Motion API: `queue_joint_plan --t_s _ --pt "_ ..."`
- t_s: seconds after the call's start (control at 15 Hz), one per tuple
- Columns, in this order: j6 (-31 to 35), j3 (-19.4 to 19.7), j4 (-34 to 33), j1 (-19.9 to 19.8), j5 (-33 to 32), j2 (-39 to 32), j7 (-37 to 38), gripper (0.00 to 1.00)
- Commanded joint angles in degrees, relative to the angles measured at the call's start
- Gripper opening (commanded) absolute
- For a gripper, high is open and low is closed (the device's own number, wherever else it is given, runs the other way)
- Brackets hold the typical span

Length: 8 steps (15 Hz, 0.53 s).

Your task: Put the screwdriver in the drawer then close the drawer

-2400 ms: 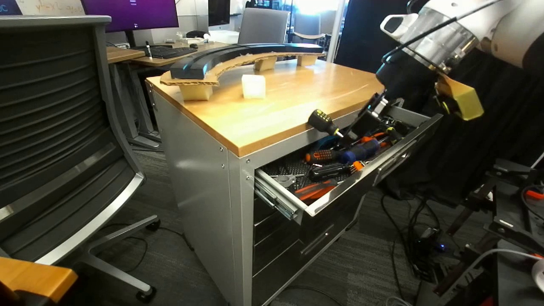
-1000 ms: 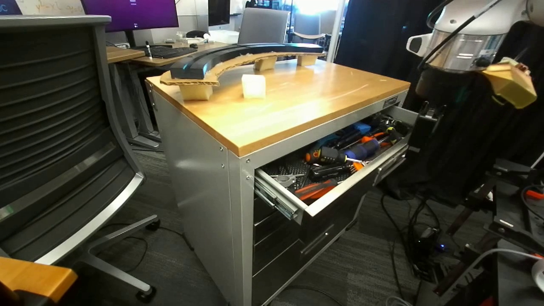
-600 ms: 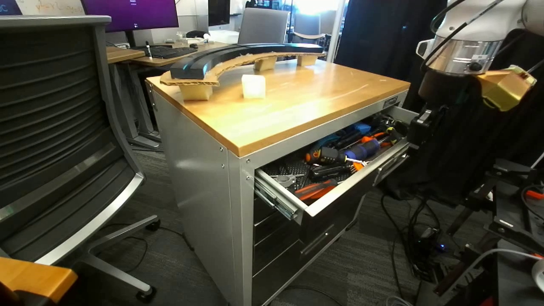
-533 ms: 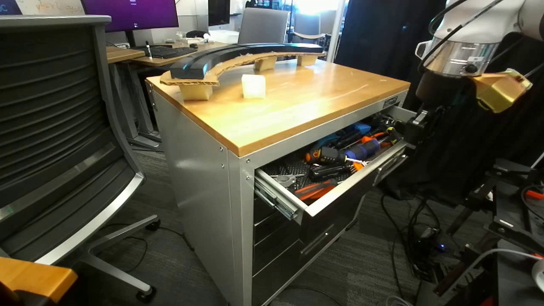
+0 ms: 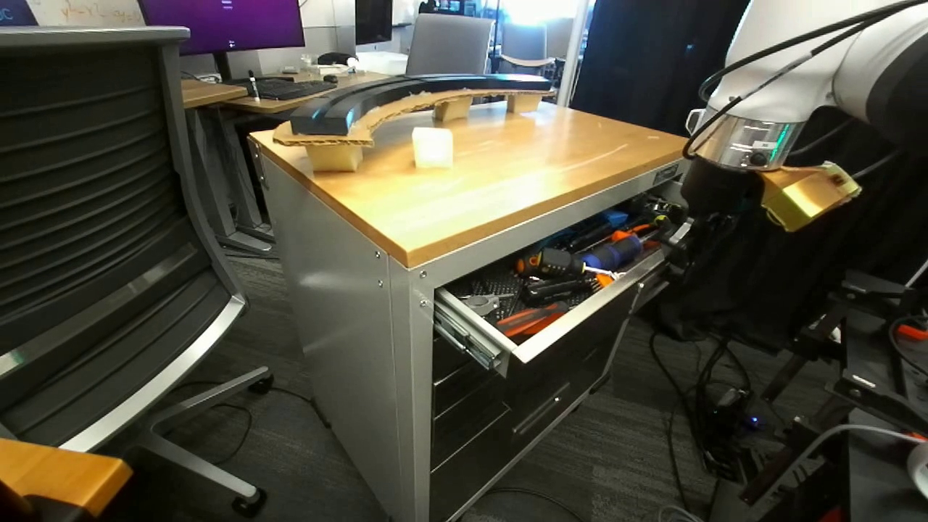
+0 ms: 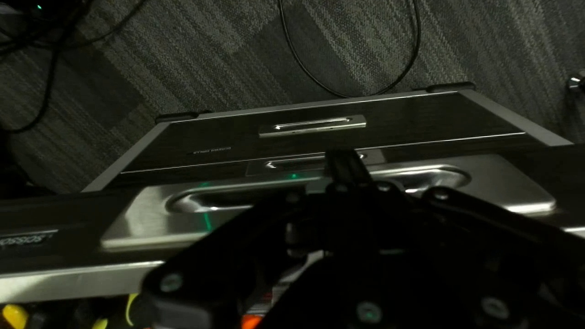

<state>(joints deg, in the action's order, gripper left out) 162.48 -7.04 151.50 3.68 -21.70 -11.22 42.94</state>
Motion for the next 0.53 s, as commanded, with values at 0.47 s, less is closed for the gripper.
queue_joint_plan --t_s 0.47 --pt "4.7 7.6 -11.6 7.2 -16.6 -7.6 19.6 0.05"
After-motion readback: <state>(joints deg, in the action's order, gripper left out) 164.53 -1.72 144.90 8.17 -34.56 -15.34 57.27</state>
